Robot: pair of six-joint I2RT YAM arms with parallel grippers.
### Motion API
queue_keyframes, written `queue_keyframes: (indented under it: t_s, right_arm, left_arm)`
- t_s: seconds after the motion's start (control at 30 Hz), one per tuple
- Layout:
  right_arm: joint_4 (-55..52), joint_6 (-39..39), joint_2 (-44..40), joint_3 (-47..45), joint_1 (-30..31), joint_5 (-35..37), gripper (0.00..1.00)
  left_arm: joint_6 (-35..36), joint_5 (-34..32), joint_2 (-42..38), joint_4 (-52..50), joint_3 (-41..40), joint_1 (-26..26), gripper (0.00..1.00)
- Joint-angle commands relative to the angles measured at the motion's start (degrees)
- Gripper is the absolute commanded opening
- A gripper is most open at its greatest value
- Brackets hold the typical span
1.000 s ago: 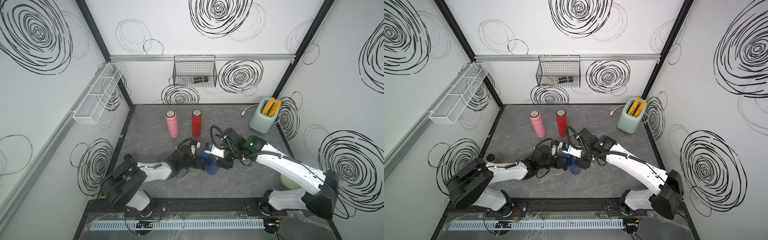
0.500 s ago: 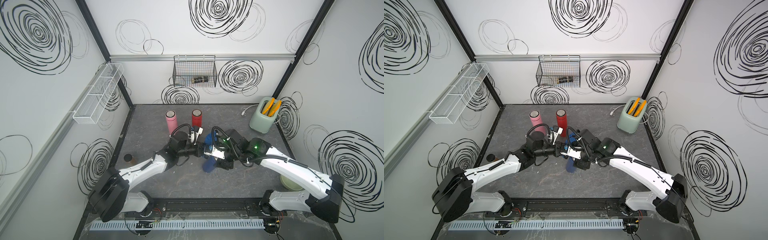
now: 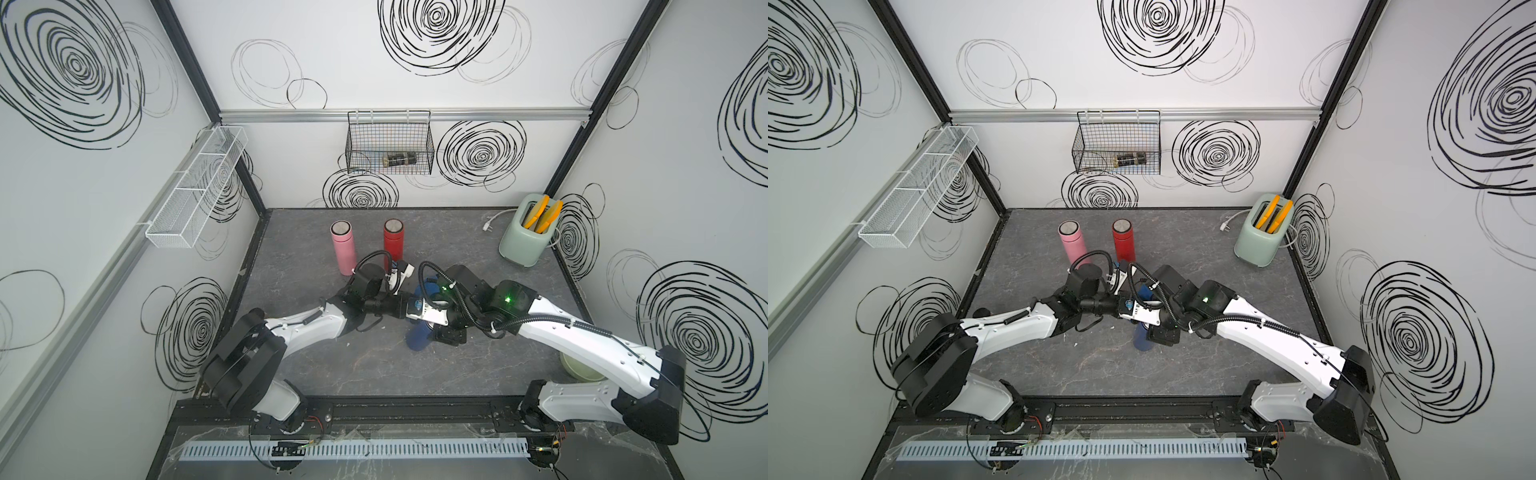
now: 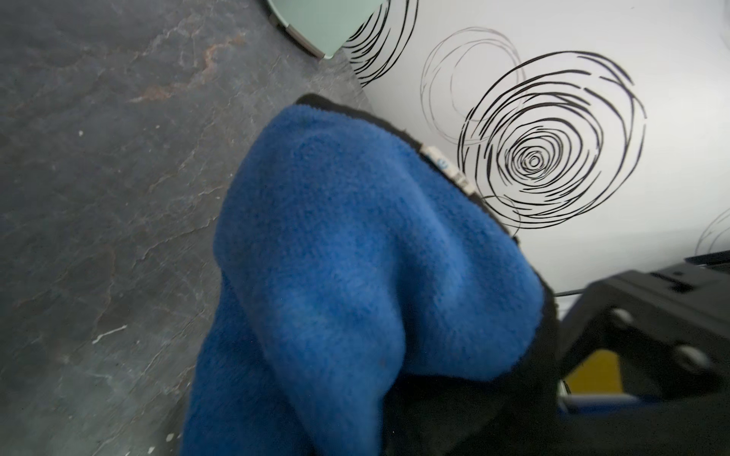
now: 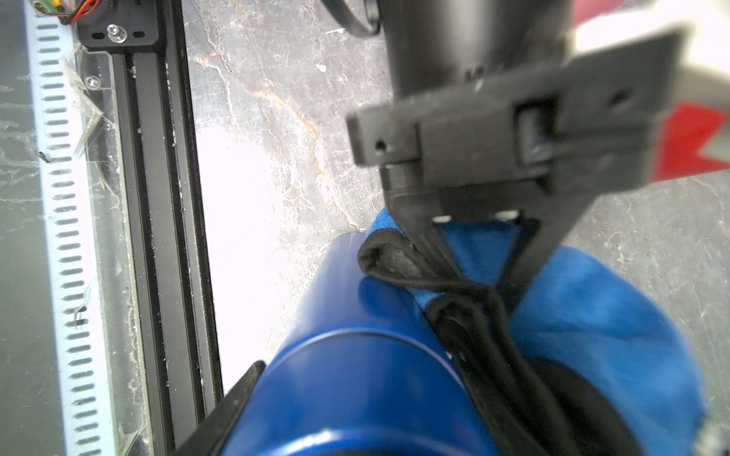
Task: Wipe the surface of the thermos
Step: Wipe the dirt from the surface of the thermos.
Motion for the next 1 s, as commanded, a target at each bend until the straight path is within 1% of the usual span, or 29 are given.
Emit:
queue_keyframes:
  t_s: [0.0, 0.1, 0.33, 0.43, 0.6, 0.83, 0.97]
  right_arm:
    - [2.8, -1.5, -1.3, 3.6, 0.2, 2.3, 0.00]
    - [2.8, -1.1, -1.6, 4.7, 0.1, 3.6, 0.00]
    - [2.0, -0.2, -1.7, 6.8, 0.1, 4.1, 0.00]
    - [1.4, 0.9, -1.4, 7.2, 0.0, 4.6, 0.00]
    - [1.9, 4.3, -0.6, 6.1, -1.0, 4.4, 0.00]
    - [3.4, 13.0, 0.9, 4.9, -5.6, 0.9, 0.00]
    - [4.7, 19.2, 2.1, 4.9, -7.5, 0.6, 0.00]
  left_arm:
    - [2.0, 1.1, 0.6, 3.1, -1.9, -0.9, 0.00]
    - [3.0, -0.2, 0.9, 3.0, -3.5, -1.3, 0.00]
    - [4.8, -3.5, 2.4, 2.6, -5.7, -2.6, 0.00]
    - [4.1, -4.9, 1.4, 3.8, -6.6, -3.0, 0.00]
    - [2.9, -9.5, -5.8, 1.9, -6.4, -3.2, 0.00]
    - [1.5, -20.8, -17.2, -4.6, -5.8, -2.9, 0.00]
    - [-1.4, -25.0, -21.3, -2.0, -7.8, -3.5, 0.00]
